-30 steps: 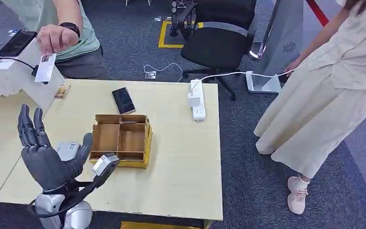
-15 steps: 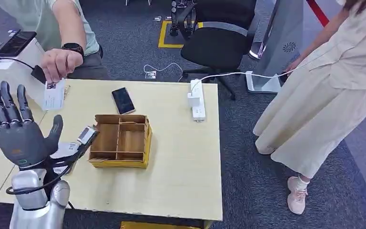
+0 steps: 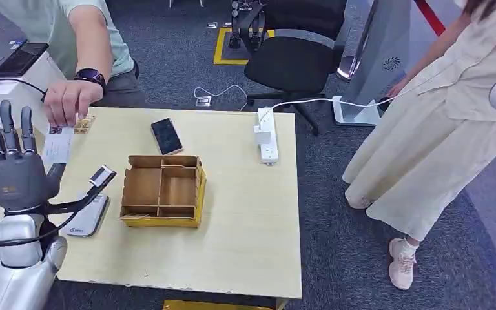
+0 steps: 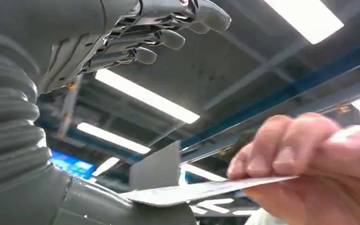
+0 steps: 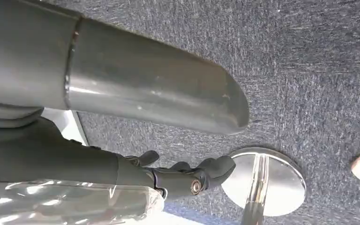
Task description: Pass the card to the sensor for recognition and then transmit it.
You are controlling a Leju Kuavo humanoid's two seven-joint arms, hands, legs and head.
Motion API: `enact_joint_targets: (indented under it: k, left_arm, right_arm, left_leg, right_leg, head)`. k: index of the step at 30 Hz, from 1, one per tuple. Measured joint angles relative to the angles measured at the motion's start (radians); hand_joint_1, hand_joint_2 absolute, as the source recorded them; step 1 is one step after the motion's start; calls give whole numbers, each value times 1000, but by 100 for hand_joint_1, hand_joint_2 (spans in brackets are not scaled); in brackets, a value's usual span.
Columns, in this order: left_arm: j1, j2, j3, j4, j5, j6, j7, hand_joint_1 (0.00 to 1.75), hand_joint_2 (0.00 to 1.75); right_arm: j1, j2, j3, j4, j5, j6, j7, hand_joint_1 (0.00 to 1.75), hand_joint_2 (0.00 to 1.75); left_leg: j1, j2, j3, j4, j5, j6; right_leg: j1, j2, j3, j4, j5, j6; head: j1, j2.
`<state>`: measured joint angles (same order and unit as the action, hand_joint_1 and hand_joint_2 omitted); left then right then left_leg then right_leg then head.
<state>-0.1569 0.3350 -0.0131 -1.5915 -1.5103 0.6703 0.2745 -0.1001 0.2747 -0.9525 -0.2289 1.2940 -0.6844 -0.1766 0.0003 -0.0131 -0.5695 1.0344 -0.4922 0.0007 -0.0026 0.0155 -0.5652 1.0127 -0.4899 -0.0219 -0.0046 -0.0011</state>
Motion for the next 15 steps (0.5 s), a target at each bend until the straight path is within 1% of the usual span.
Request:
enact_joint_targets:
  k: [1, 2, 5, 7, 8, 9, 10, 12, 13, 14, 15]
  left_arm:
    - [-13, 25, -28, 16, 0, 0, 65, 0, 175]
    - [-27, 51, -62, 30, 0, 0, 116, 0, 175]
    - [-76, 102, -186, 86, 0, 0, 260, 0, 175]
    - [-105, 123, -271, 122, 0, 0, 320, 0, 175]
    - [-114, 132, -308, 138, 0, 0, 316, 0, 175]
    - [-113, 132, -325, 145, 0, -1, 293, 0, 175]
    - [-112, 129, -332, 151, 0, -1, 273, 0, 175]
    - [-112, 122, -342, 167, 0, 0, 255, 0, 175]
    - [-110, 117, -342, 170, 0, 0, 237, 19, 175]
    - [-107, 108, -342, 172, 0, 0, 208, 63, 175]
    - [-102, 96, -339, 172, 0, 0, 164, 105, 175]
  right_arm:
    - [0, 0, 0, 0, -3, 0, -3, 0, 0]
    - [-1, -1, 0, 0, -8, 0, -3, 0, 0]
    - [-2, -2, 1, 1, -16, 0, -5, 0, 0]
    - [-2, -2, 4, 2, -20, 2, -5, 0, 0]
    - [-2, -2, 5, 2, -19, 2, -4, 0, 0]
    - [-2, -2, 5, 2, -18, 3, -4, 0, 0]
    - [-1, -2, 5, 2, -16, 3, -4, 0, 0]
    - [-1, -2, 5, 3, -16, 3, -4, 0, 0]
    - [-1, -2, 5, 3, -16, 3, -4, 0, 0]
    - [-1, -2, 5, 4, -17, 3, -4, 0, 0]
    - [-1, -2, 5, 4, -17, 2, -4, 0, 0]
  left_leg:
    - [0, 0, 0, 0, 0, 0]
    - [0, 0, 0, 0, 0, 0]
    - [0, -1, 0, 0, 0, 0]
    - [0, -1, 0, 0, 0, 0]
    - [0, -1, 0, 0, 0, 0]
    - [0, 0, 0, 0, 0, 0]
    - [0, 0, 0, 0, 0, 0]
    - [0, 0, 0, 0, 0, 0]
    - [0, 0, 0, 0, 0, 0]
    - [0, 0, 0, 0, 0, 0]
    - [-1, -1, 0, 0, 0, 0]
  right_leg:
    - [0, 0, 0, 0, 0, 0]
    - [0, -1, 0, 0, 0, 0]
    - [0, -1, 1, 0, 0, 0]
    - [0, -1, 1, 0, 0, 0]
    - [0, -1, 1, 0, 0, 0]
    - [0, 0, 1, 0, 0, 0]
    - [0, 0, 1, 0, 0, 0]
    - [0, 0, 0, 0, 0, 0]
    - [0, 0, 0, 0, 0, 0]
    - [0, 0, 1, 0, 0, 0]
    - [0, -1, 1, 0, 0, 0]
  head:
    - [0, 0]
    - [0, 0]
    - [0, 0]
    - [0, 0]
    - [0, 0]
    - [0, 0]
    - [0, 0]
    - [0, 0]
    - [0, 0]
    - [1, 0]
    - [0, 0]
